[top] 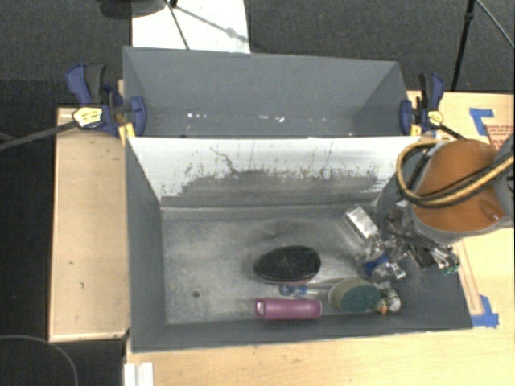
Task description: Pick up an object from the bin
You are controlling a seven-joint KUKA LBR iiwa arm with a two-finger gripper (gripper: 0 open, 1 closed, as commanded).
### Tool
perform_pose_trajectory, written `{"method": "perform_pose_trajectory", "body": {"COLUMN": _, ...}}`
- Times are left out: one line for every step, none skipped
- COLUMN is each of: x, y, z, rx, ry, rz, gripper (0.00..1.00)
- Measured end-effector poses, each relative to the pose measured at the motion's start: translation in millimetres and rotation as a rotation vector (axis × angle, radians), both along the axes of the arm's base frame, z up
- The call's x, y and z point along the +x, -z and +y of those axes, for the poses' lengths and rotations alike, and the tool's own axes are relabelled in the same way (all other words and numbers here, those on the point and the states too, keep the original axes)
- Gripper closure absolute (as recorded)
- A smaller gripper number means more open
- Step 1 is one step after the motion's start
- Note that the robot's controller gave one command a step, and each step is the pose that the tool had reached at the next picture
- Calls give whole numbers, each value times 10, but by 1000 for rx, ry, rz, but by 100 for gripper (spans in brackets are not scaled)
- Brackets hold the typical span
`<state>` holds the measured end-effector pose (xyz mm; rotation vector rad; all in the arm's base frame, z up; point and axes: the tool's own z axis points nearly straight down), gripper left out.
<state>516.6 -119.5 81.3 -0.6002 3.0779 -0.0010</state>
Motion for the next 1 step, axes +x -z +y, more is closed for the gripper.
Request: {"method": "perform_pose_trajectory", "body": {"x": 338, "y": -695, "z": -282, "rx": -5, "ry": -457, "rz": -2, "gripper": 100}}
